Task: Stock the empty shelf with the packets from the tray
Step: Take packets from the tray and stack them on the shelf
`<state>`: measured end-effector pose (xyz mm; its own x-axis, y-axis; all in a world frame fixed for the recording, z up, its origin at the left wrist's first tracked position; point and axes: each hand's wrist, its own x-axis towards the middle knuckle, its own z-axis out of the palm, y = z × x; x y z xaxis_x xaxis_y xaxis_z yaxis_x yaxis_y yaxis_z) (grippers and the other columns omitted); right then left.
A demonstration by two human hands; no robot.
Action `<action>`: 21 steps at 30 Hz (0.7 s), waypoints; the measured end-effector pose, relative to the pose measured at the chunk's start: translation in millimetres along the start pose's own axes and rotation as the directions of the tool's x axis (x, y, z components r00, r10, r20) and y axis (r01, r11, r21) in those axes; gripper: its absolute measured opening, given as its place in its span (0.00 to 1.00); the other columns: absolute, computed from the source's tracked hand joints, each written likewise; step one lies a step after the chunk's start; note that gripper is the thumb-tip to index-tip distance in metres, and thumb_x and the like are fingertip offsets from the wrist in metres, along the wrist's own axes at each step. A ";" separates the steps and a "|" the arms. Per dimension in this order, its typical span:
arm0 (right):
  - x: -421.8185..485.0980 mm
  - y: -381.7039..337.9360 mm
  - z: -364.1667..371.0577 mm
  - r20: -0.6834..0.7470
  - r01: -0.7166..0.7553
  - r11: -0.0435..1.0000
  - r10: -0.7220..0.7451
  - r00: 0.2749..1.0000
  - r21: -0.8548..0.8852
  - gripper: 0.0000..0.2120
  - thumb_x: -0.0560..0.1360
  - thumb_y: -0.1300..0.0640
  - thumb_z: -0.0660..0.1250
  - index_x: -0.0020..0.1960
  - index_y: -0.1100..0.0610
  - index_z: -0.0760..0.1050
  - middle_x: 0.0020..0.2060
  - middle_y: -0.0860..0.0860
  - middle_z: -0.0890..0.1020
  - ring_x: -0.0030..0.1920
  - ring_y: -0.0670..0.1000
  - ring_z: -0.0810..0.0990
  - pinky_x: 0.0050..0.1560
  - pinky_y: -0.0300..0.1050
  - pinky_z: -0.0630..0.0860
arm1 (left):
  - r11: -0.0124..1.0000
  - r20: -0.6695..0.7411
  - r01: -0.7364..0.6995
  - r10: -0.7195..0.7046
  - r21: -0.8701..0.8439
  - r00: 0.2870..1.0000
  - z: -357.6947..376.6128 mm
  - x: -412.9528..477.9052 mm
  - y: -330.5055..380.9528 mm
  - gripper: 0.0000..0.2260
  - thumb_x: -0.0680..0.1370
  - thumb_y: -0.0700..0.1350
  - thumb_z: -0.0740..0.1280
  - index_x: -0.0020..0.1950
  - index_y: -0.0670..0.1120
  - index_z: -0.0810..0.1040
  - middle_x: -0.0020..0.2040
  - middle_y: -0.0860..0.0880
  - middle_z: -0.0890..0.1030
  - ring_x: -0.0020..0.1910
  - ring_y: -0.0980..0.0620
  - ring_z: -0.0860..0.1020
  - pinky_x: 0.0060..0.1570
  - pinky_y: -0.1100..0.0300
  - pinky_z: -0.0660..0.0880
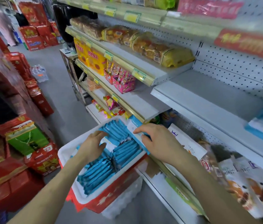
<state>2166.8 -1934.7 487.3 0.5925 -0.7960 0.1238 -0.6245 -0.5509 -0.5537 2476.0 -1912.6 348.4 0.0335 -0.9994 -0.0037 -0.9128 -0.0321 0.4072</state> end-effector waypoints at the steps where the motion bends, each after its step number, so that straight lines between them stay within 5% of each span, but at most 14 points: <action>1: 0.6 -0.7 0.6 0.004 -0.006 1.000 0.006 1.000 0.005 0.16 0.79 0.55 0.59 0.62 0.44 0.79 0.59 0.43 0.81 0.56 0.45 0.80 0.56 0.52 0.80 | 0.998 0.031 -0.027 0.025 0.064 0.999 2.0 3.7 -3.5 0.21 0.80 0.45 0.69 0.73 0.50 0.73 0.73 0.49 0.72 0.66 0.40 0.74 0.63 0.44 0.73; 6: -4.0 -0.5 5.3 0.002 -0.033 0.999 0.033 0.999 0.023 0.15 0.79 0.56 0.61 0.62 0.45 0.80 0.59 0.44 0.81 0.58 0.46 0.80 0.59 0.51 0.78 | 0.956 0.079 -0.084 0.064 0.280 0.995 5.4 8.6 2.7 0.29 0.78 0.50 0.69 0.78 0.55 0.65 0.80 0.54 0.63 0.75 0.43 0.64 0.63 0.43 0.72; 10: -11.1 2.5 12.1 0.015 -0.057 0.997 0.056 0.998 0.052 0.16 0.79 0.55 0.61 0.63 0.44 0.79 0.60 0.42 0.80 0.58 0.43 0.79 0.57 0.49 0.79 | 0.920 0.066 -0.096 0.076 0.381 0.995 -3.3 7.9 5.5 0.27 0.76 0.49 0.71 0.74 0.53 0.70 0.73 0.54 0.71 0.67 0.44 0.72 0.57 0.48 0.73; 14: -16.3 7.3 13.1 0.012 -0.084 0.996 0.083 0.996 0.038 0.15 0.81 0.55 0.61 0.63 0.42 0.79 0.57 0.38 0.78 0.51 0.39 0.75 0.44 0.34 0.71 | 0.961 0.069 -0.105 0.090 0.257 0.994 -12.5 10.3 -6.8 0.18 0.73 0.44 0.70 0.62 0.52 0.74 0.62 0.52 0.74 0.55 0.43 0.78 0.48 0.49 0.78; 18: -20.0 9.3 12.0 0.014 -0.095 0.994 0.095 0.995 0.057 0.15 0.81 0.55 0.62 0.63 0.42 0.79 0.60 0.39 0.79 0.55 0.40 0.76 0.51 0.40 0.76 | 0.974 0.191 -0.093 0.053 0.206 0.980 -23.3 12.3 -13.0 0.14 0.76 0.45 0.67 0.57 0.56 0.66 0.57 0.52 0.77 0.47 0.44 0.79 0.47 0.50 0.77; 21: -21.4 10.8 11.4 0.037 -0.096 0.994 0.094 0.995 0.045 0.15 0.81 0.55 0.62 0.63 0.42 0.79 0.61 0.39 0.79 0.53 0.39 0.76 0.46 0.35 0.72 | 0.992 0.254 -0.103 0.080 0.079 0.964 -25.7 8.9 -16.5 0.17 0.77 0.41 0.65 0.54 0.59 0.62 0.54 0.50 0.80 0.49 0.48 0.81 0.51 0.49 0.77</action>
<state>2153.2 -1920.8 469.2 0.5492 -0.8347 0.0409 -0.6547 -0.4601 -0.5997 2501.9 -1920.7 365.2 -0.1444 -0.9685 -0.2029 -0.9405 0.0706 0.3324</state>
